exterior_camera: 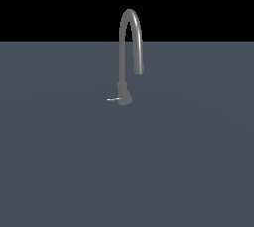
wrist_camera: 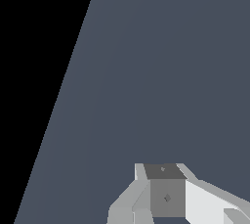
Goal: Turn on the faucet by rotating a designated handle.
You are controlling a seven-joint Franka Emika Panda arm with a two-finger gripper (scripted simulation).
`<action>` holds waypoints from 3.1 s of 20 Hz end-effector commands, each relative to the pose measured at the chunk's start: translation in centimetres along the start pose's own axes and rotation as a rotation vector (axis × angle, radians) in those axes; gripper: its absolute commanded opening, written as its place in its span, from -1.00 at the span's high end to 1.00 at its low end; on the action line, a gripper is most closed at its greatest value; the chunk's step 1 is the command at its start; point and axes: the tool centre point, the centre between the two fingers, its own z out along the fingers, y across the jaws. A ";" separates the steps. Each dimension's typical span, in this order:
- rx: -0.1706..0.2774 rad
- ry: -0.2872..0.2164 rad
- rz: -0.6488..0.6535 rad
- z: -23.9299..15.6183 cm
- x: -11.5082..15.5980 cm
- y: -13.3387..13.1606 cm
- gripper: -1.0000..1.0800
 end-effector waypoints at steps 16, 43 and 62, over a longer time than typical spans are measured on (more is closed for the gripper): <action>0.683 0.250 0.085 -6.1 5.6 0.1 1.00; 1.434 0.639 0.748 -4.3 14.9 20.9 1.00; 1.462 0.896 1.517 13.6 11.4 41.0 1.00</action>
